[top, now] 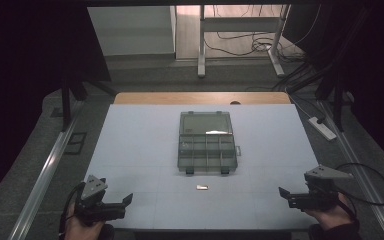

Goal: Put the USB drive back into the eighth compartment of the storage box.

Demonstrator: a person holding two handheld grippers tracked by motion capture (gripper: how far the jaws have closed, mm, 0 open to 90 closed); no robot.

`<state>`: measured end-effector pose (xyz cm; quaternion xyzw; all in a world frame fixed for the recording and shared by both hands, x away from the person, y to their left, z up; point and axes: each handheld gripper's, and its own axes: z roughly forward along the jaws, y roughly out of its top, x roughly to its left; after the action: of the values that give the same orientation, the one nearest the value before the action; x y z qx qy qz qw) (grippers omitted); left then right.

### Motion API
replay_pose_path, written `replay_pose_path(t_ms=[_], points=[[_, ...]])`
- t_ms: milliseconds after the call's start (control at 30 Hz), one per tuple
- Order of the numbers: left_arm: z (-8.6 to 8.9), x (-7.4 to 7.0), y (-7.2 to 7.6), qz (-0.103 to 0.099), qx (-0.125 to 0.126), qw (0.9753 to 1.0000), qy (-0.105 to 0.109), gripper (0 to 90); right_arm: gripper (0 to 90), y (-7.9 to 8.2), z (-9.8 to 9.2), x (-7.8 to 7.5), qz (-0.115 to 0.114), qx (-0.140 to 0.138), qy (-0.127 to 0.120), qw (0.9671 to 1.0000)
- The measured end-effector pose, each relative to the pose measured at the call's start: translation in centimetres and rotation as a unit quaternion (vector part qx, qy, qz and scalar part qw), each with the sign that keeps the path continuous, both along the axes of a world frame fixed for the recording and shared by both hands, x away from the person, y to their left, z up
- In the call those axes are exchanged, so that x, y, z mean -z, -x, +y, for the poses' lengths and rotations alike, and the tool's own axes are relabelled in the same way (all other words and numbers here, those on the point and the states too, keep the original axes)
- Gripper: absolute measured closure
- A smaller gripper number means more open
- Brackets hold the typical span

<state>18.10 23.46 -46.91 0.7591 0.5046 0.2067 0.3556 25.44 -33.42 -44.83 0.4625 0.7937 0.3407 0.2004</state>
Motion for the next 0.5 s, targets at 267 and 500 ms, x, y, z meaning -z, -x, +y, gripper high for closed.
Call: replay_pose_path(t_ms=[267,500], points=[[0.44,0.05,0.0,0.004,0.003,0.9998,0.018,0.4,0.0,-0.16,0.16,0.02,0.007,-0.005,0.004,1.0],[0.38,0.07,0.04,0.004,0.01,0.9998,0.017,1.6,0.0,-0.3,0.28,0.06,0.014,-0.009,0.005,0.9998]])
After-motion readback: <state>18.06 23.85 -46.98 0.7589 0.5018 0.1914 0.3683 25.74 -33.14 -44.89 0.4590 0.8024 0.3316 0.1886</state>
